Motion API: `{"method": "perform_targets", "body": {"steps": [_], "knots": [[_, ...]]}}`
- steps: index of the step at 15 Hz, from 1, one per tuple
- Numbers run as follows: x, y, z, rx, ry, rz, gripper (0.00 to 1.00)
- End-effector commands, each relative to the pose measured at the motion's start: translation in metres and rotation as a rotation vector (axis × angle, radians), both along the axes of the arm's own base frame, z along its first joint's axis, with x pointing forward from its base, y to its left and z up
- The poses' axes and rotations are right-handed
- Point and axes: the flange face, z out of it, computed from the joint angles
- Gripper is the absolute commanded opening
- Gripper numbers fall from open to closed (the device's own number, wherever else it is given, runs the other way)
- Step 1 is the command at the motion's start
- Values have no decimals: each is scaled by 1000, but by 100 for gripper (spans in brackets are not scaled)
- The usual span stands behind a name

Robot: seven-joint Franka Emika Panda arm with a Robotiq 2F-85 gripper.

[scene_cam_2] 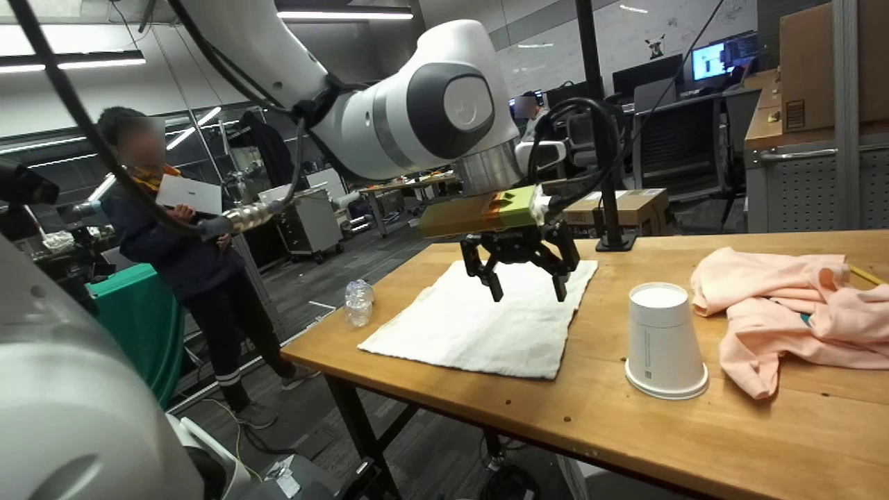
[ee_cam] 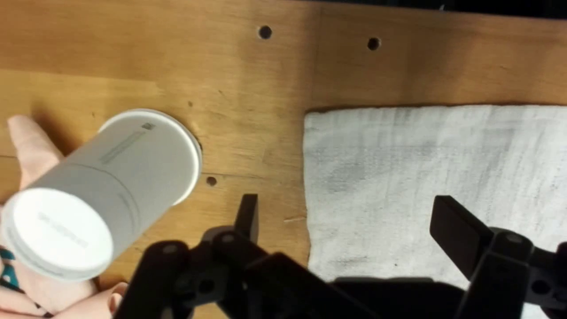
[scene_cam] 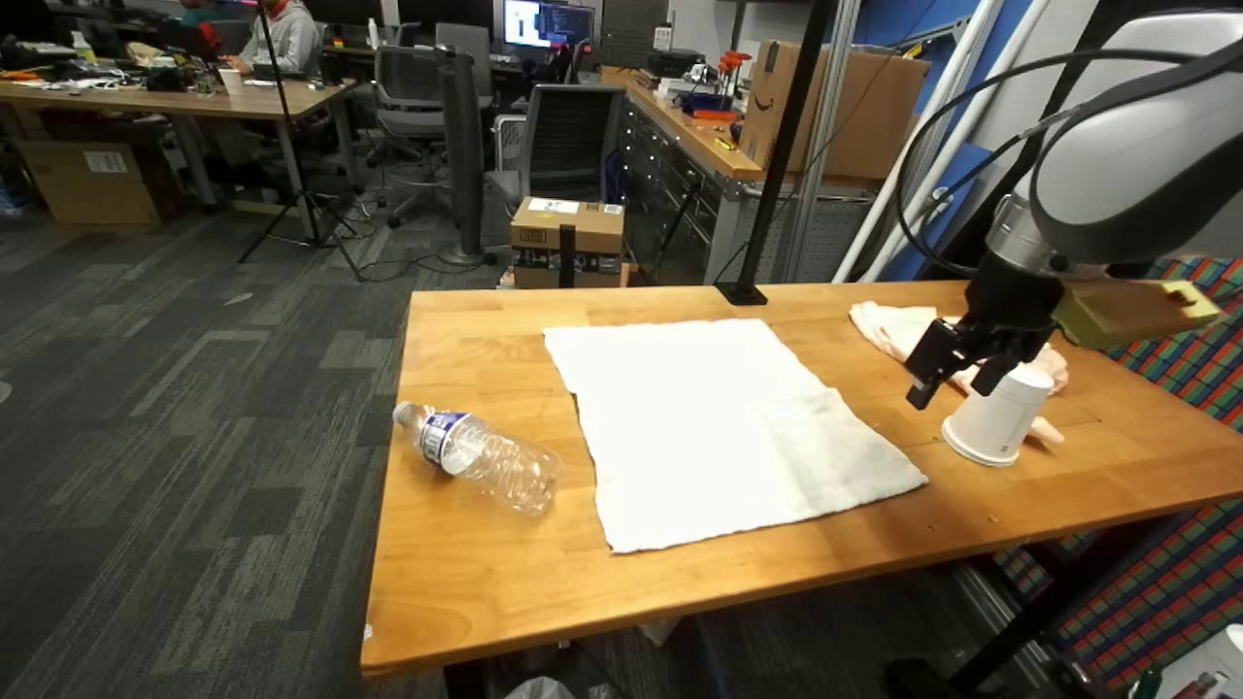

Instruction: Fold the towel

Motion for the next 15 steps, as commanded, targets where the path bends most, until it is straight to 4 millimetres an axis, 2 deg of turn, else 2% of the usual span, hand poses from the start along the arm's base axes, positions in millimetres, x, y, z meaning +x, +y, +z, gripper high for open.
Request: {"method": "perform_targets", "body": {"steps": [1,5,15], "knots": [[4,30,-6,-28,-59,29,100],[10,31,-26,-66,-36,69,100],[18,10,-83,-26,40,45,100]]}}
